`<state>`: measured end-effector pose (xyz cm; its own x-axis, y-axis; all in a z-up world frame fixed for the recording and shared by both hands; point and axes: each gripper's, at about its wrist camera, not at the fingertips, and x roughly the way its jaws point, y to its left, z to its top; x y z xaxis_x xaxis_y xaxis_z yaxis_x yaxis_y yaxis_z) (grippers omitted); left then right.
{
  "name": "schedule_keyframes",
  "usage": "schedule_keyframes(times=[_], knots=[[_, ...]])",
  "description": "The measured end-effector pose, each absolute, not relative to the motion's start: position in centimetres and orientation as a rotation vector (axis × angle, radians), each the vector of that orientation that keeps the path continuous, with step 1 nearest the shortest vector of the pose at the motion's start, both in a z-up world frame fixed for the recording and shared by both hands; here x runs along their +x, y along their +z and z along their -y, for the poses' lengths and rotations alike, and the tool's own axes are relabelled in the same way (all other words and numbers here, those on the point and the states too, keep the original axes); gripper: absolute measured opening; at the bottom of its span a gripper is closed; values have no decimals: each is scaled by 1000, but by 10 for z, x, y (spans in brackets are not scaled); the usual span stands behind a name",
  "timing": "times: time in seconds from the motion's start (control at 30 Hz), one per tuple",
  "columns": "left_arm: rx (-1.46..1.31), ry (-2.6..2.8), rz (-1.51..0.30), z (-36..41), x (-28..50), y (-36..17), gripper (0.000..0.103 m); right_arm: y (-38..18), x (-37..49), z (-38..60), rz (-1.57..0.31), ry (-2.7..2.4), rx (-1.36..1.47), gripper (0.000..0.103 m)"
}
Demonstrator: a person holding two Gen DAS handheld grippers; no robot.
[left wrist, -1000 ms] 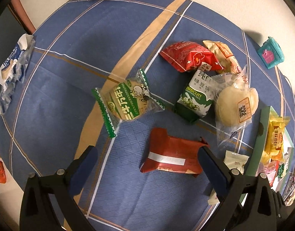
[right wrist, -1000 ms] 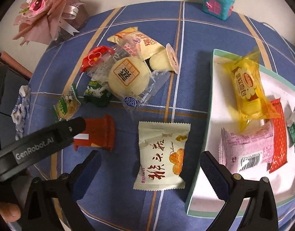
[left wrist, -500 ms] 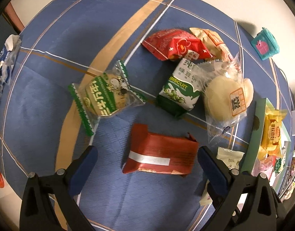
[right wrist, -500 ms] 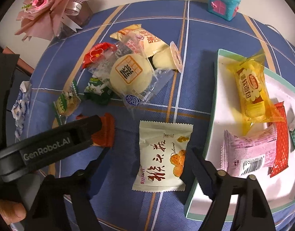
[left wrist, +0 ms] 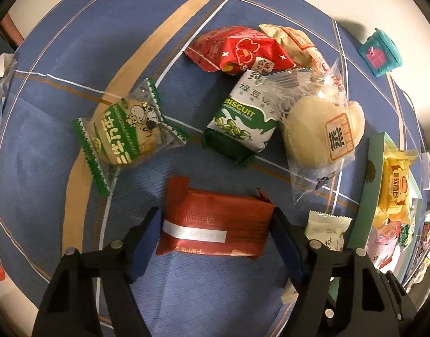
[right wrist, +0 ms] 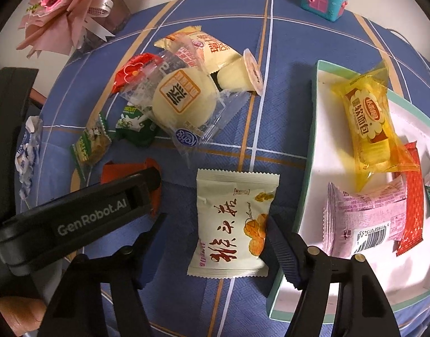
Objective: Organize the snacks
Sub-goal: 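Close the left gripper on the red box while the right gripper closes on the white packet, then carry the red box with the left tool while the right tool carries the white packet to the tray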
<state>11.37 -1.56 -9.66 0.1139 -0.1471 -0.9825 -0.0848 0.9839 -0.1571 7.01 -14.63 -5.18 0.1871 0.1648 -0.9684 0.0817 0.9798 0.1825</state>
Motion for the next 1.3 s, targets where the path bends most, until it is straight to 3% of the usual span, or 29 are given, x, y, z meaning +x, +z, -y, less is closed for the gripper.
schedule_keyframes(times=[0.17, 0.27, 1.3], knots=[[-214, -2, -1462, 3, 111, -95, 76, -54, 69, 143, -1393, 64, 202, 73], [-227, 17, -1469, -2, 109, -97, 76, -56, 68, 143, -1401, 60, 198, 67], [-90, 45, -1475, 18, 108, -113, 77, -87, 53, 99, -1404, 29, -23, 66]])
